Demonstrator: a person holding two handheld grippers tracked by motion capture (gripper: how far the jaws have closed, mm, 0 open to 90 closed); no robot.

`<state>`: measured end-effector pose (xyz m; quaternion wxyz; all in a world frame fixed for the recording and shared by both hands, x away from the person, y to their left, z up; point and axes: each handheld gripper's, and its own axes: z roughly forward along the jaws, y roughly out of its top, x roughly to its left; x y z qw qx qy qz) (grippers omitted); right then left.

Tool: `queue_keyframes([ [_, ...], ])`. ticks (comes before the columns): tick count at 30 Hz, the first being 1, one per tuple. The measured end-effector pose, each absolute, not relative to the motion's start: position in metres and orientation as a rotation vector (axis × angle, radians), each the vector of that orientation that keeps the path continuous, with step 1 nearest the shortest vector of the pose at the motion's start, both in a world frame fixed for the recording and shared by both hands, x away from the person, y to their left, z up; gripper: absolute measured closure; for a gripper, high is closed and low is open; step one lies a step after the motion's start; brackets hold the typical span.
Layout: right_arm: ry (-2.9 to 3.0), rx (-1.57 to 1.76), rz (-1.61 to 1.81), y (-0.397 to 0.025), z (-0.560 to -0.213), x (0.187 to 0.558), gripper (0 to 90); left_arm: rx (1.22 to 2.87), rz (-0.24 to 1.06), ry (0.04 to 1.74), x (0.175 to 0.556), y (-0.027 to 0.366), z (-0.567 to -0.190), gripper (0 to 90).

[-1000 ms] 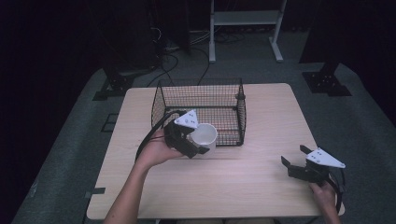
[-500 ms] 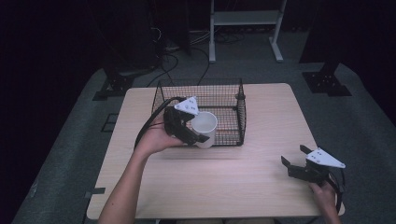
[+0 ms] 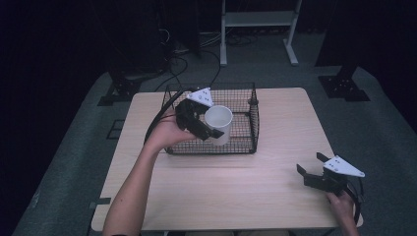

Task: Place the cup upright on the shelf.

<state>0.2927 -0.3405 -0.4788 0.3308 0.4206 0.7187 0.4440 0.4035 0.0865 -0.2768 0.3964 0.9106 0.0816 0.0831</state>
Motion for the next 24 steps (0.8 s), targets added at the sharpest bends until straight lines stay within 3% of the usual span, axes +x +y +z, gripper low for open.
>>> queue_keyframes([
  [24,1.882,1.096,1.157,-0.34,-0.479,0.293,13.1,2.309,0.256,0.352,0.457,0.098,-0.28,21.5],
])
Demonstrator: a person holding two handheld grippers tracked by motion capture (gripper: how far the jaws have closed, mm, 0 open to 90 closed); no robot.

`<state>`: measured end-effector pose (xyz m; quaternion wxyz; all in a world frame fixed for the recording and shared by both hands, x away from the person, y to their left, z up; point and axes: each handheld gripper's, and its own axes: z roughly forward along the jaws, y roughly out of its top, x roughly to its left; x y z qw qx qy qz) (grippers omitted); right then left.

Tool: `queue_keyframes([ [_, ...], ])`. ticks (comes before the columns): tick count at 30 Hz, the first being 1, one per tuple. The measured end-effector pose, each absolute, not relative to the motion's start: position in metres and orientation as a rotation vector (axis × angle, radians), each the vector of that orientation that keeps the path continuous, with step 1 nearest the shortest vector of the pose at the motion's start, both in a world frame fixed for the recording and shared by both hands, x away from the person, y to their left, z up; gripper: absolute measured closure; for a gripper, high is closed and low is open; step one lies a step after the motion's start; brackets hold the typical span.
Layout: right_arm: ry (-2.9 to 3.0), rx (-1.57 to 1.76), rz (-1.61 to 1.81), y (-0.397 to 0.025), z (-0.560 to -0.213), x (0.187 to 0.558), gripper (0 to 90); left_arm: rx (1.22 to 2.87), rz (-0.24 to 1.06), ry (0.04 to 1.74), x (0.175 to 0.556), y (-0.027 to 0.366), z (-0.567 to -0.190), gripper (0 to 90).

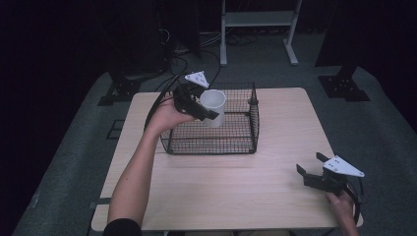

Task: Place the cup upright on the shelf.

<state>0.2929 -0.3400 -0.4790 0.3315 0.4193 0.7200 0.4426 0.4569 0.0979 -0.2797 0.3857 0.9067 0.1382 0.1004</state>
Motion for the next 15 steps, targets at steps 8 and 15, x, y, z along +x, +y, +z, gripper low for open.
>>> queue_keyframes([
  [8,1.883,1.097,1.161,-0.34,-0.479,0.293,13.1,2.315,0.246,0.391,0.47,0.097,-0.29,21.5],
  [15,1.888,1.096,1.159,-0.34,-0.479,0.293,13.1,2.323,0.243,0.413,0.479,0.094,-0.298,21.5],
])
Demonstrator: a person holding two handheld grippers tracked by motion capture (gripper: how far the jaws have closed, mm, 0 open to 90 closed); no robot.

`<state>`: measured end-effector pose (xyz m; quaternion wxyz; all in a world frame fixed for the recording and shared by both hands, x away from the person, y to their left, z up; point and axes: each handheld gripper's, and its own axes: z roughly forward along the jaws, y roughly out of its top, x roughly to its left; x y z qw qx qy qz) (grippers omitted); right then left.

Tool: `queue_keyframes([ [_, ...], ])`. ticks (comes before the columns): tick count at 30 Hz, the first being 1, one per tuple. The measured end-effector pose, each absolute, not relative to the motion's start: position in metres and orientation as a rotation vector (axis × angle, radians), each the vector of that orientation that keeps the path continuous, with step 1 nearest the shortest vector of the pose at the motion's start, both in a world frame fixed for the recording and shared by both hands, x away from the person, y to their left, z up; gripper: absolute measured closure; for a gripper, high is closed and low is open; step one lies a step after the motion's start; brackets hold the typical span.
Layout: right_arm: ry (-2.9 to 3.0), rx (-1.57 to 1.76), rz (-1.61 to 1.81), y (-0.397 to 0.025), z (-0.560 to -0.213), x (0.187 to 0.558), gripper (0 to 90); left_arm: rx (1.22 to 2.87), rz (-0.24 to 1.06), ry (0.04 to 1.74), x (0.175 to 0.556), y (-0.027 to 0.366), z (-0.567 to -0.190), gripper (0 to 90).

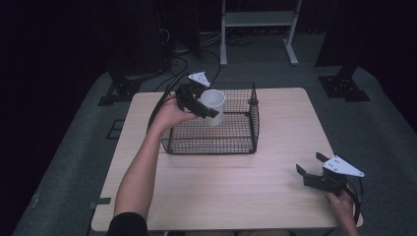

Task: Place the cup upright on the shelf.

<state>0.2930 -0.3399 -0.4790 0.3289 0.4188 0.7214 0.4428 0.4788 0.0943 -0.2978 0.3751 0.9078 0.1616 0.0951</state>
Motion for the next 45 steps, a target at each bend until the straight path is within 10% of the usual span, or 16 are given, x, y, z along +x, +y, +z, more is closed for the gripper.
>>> queue_keyframes([
  [45,1.889,1.104,1.165,-0.341,-0.479,0.293,13.1,2.351,0.189,0.49,0.512,0.078,-0.355,21.5],
])
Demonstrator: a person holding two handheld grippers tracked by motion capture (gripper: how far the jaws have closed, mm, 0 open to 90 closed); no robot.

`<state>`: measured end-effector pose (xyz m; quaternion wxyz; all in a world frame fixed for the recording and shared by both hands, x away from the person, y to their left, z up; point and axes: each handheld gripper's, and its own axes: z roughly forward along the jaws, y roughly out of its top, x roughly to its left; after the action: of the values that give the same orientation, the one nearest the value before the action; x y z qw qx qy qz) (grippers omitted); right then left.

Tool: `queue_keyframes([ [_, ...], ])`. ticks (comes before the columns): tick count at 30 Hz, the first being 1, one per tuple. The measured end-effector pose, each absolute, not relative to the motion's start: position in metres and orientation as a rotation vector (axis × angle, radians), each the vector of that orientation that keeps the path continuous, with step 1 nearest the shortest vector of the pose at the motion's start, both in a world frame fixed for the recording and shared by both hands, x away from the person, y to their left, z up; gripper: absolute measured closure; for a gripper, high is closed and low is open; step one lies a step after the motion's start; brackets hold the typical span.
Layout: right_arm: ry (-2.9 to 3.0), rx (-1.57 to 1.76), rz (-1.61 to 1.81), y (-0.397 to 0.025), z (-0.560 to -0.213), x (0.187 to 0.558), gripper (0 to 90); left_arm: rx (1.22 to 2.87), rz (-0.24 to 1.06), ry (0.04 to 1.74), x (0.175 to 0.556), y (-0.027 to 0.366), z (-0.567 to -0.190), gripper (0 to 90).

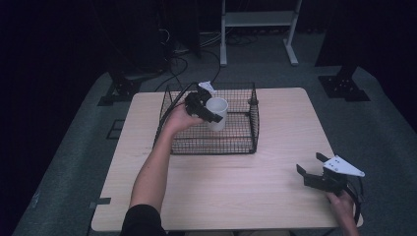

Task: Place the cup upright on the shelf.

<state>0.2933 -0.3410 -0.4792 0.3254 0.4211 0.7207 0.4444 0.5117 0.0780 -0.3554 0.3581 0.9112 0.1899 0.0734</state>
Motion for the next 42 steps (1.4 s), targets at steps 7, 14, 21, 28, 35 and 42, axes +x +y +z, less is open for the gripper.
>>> queue_keyframes([
  [7,1.886,1.106,1.171,-0.342,-0.479,0.293,13.1,2.356,0.183,0.496,0.514,0.076,-0.361,21.5],
  [14,1.887,1.105,1.173,-0.342,-0.479,0.293,13.0,2.374,0.166,0.497,0.517,0.07,-0.37,21.5],
  [21,1.884,1.108,1.176,-0.342,-0.479,0.293,13.1,2.405,0.16,0.491,0.52,0.065,-0.378,21.5],
  [28,1.881,1.108,1.18,-0.342,-0.479,0.293,13.1,2.415,0.14,0.503,0.521,0.063,-0.384,21.5],
  [35,1.886,1.106,1.174,-0.342,-0.479,0.293,13.1,2.433,0.119,0.489,0.521,0.059,-0.388,21.5],
  [42,1.886,1.102,1.174,-0.341,-0.479,0.292,13.1,2.44,0.103,0.502,0.523,0.055,-0.394,21.5],
])
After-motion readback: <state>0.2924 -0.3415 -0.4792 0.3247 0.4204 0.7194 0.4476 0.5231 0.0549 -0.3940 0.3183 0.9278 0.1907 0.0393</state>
